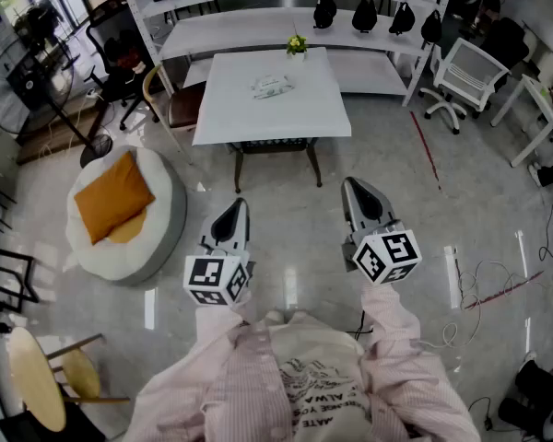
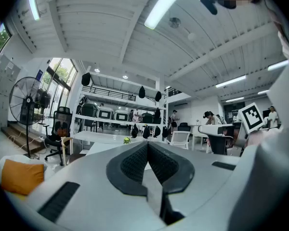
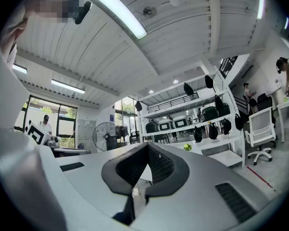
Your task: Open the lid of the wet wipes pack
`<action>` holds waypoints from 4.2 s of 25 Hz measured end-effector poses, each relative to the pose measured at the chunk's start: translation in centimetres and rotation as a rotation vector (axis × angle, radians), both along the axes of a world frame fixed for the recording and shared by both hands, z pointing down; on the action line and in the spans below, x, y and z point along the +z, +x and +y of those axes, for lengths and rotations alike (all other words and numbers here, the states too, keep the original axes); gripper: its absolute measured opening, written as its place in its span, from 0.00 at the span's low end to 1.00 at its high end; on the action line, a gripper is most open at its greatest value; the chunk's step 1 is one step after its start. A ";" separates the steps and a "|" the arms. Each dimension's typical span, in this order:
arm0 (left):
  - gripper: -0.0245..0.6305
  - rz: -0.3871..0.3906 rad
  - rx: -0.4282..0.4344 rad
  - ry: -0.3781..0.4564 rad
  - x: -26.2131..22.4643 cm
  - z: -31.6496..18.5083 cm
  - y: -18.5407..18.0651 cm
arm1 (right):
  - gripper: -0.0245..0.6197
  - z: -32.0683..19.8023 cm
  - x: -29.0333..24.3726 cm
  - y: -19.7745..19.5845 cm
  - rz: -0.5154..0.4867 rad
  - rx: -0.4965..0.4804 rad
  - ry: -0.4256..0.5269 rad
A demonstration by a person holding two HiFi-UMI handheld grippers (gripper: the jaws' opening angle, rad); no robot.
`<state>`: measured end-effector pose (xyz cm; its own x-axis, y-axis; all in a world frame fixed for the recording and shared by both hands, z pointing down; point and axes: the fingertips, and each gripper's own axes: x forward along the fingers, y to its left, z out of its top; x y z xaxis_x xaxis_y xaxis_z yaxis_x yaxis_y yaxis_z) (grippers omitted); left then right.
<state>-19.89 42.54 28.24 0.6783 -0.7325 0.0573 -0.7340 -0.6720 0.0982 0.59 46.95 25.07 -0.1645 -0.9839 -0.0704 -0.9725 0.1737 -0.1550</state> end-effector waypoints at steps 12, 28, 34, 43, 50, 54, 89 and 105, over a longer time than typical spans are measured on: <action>0.04 0.004 -0.039 -0.022 0.9 -0.5 1.0 | 0.05 -0.8 1.1 2.2 -0.020 -0.024 0.000; 0.04 0.001 -0.099 -0.060 2.4 -0.7 1.5 | 0.33 -3.1 3.7 4.6 -0.040 -0.035 -0.049; 0.04 0.000 -0.108 -0.081 3.4 -2.9 1.4 | 0.33 -5.4 4.5 4.9 -0.054 -0.039 -0.063; 0.04 0.009 -0.122 -0.134 6.0 -10.2 1.9 | 0.33 -12.2 6.7 5.6 -0.063 -0.064 -0.100; 0.04 0.010 -0.103 -0.178 7.4 -18.4 3.2 | 0.33 -20.1 7.6 6.8 -0.068 -0.050 -0.133; 0.04 0.010 -0.080 -0.194 8.0 -22.6 4.2 | 0.33 -23.8 8.2 7.8 -0.071 -0.029 -0.149; 0.04 0.056 -0.126 -0.367 13.6 -51.5 12.3 | 0.33 -56.3 14.4 14.3 0.027 -0.163 -0.289; 0.04 0.108 -0.257 -0.525 20.3 -60.7 14.5 | 0.33 -68.7 23.0 11.0 0.370 -0.515 -0.415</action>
<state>-5.34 -18.14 48.52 0.5048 -0.7666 0.3970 -0.8343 -0.3151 0.4523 11.59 -21.71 48.09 -0.5517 -0.7097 0.4381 -0.7853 0.6190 0.0138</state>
